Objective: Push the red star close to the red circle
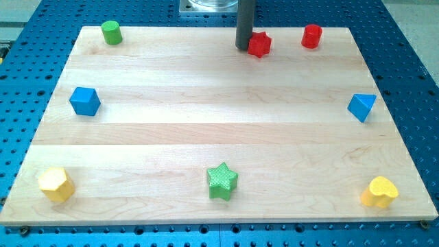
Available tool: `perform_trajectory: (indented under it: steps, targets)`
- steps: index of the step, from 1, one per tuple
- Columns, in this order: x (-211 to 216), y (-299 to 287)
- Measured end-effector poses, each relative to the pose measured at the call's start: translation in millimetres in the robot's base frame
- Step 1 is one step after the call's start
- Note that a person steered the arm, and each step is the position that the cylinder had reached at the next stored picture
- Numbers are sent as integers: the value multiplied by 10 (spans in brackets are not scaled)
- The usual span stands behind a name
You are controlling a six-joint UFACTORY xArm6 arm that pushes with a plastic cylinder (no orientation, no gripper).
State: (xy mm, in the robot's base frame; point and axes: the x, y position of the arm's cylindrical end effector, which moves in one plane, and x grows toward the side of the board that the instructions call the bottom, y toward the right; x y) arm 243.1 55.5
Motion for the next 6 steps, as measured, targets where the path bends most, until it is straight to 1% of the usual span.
perform_trajectory:
  steps: [1, 2, 3, 4, 5, 6]
  targets:
    - [-370, 12]
    - [-164, 233]
    - [134, 270]
    - [-22, -474]
    - [399, -568]
    - [739, -231]
